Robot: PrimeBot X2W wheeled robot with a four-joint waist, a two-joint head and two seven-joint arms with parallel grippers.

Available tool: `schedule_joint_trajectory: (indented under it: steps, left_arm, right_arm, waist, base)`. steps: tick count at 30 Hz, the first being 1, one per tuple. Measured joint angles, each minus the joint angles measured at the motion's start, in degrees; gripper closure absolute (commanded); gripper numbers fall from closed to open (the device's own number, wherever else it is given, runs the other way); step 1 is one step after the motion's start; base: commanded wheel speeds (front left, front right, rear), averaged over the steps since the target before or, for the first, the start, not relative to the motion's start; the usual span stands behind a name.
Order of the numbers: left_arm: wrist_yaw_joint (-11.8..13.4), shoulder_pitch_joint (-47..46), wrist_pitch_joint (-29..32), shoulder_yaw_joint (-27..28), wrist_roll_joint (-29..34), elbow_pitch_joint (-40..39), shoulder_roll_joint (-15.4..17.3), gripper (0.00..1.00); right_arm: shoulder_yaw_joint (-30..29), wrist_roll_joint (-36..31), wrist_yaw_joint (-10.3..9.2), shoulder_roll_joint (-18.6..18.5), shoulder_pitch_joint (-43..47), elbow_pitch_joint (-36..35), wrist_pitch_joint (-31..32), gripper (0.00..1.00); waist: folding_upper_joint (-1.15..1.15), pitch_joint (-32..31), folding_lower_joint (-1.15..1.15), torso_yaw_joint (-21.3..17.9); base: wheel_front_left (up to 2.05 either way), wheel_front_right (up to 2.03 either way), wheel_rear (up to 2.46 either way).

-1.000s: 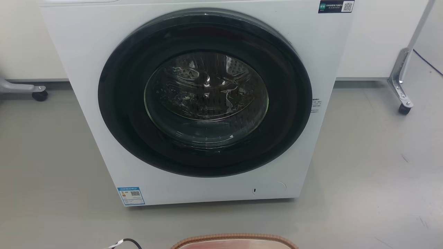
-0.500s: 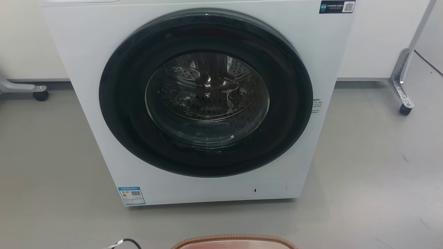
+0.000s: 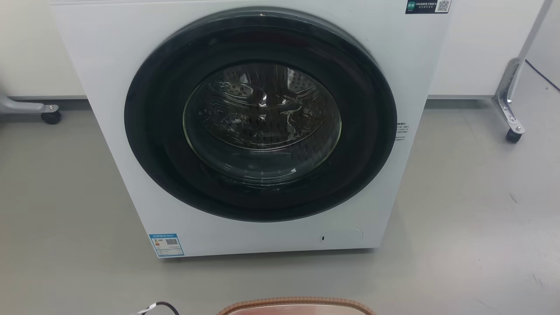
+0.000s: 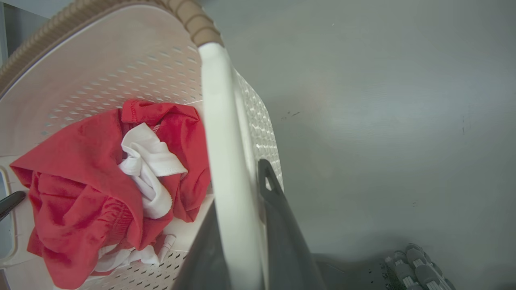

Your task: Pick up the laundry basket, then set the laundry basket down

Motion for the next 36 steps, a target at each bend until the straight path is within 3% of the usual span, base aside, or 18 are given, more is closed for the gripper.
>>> schedule_joint_trajectory:
  steps: [19, 36]
  left_arm:
    - [0.0, -0.4, -3.4, -0.1, -1.1, -1.3, 0.0, 1.0]
    - [0.1, -9.0, -9.4, -0.5, 0.1, -4.4, 0.8, 1.0]
  right_arm:
    - [0.4, 0.0, 0.01, -0.1, -1.3, -0.5, -3.1, 1.0]
    - [1.3, -1.7, -0.01, -1.2, -10.7, -3.6, -8.8, 1.0]
  waist:
    - [0.0, 4.9, 0.0, -0.6]
    - [0.01, 16.6, 0.01, -1.2]
  base:
    - [0.0, 0.0, 0.0]
    - [0.0, 0.0, 0.0]
